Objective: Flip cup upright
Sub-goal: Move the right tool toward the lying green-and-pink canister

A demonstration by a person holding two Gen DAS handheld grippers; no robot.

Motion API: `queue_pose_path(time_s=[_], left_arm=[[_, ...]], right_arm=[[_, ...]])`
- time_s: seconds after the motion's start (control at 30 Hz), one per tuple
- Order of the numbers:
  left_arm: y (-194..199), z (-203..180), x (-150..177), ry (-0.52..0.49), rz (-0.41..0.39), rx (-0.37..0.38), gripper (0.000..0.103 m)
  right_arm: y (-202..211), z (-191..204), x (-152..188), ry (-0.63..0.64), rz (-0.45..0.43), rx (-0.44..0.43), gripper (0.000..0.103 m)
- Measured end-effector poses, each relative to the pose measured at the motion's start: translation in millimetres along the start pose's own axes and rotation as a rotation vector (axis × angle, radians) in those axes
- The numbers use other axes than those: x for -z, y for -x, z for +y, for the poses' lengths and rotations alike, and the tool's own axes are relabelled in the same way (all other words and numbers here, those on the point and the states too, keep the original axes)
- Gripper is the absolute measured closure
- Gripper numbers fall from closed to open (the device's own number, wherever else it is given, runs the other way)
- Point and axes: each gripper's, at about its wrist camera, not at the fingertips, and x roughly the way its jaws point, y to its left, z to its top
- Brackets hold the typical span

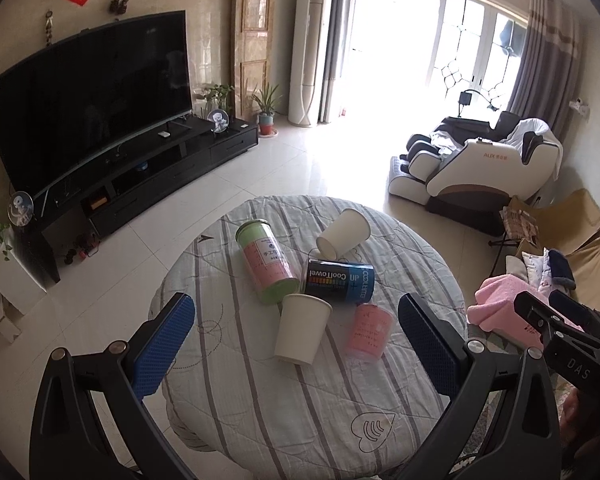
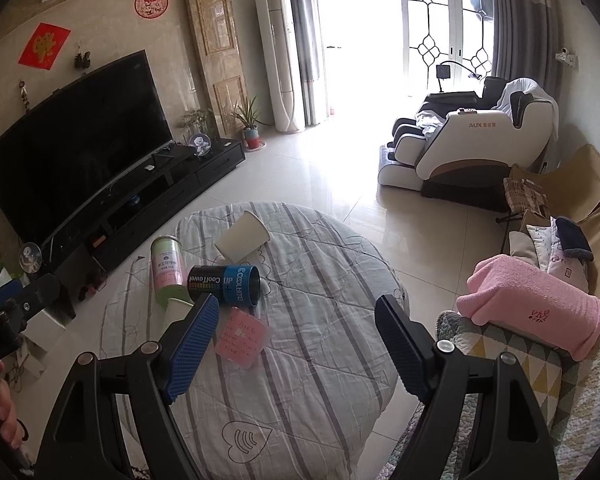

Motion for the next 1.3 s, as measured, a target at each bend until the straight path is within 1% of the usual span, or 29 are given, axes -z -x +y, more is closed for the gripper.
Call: queue_pose_path(time_s=[0.2, 0.43, 0.63, 0.83, 0.93, 1.1, 1.3], left_arm=[[-3.5, -1.2, 12.8, 0.012, 0.067, -0.006, 0.0], [-11.3, -1.7, 26.1, 0.03, 0.148, -0.022, 0.0], [-20.0, -0.6, 35.4, 0.062, 0.222, -0.053, 0.0], [-29.4, -2.6, 43.6, 0.096, 0.275, -0.091, 0.0], [-33.4, -3.8, 45.8, 0.108, 0.294, -0.118, 0.0], [-38.3, 0.5, 51.8, 0.141, 0.331, -0.142, 0.0], [-43.3, 17.3, 46.0, 0.172, 0.334, -0.147, 0.0]], right_arm=[[-2.2, -2.0, 12.4, 0.006, 0.058, -0.004, 0.021], [-14.0, -6.6, 19.0, 0.001, 0.149, -0.015, 0.021], [-30.9, -6.8, 26.9, 0.017, 0.237, -0.053, 0.021], [-50.8, -6.9, 29.8, 0.05, 0.309, -0.093, 0.021], [-60.4, -7.5, 28.6, 0.063, 0.335, -0.116, 0.021], [-77.1, -8.6, 26.7, 0.073, 0.369, -0.136, 0.021], [-90.0, 4.3, 21.8, 0.087, 0.396, -0.14, 0.021]])
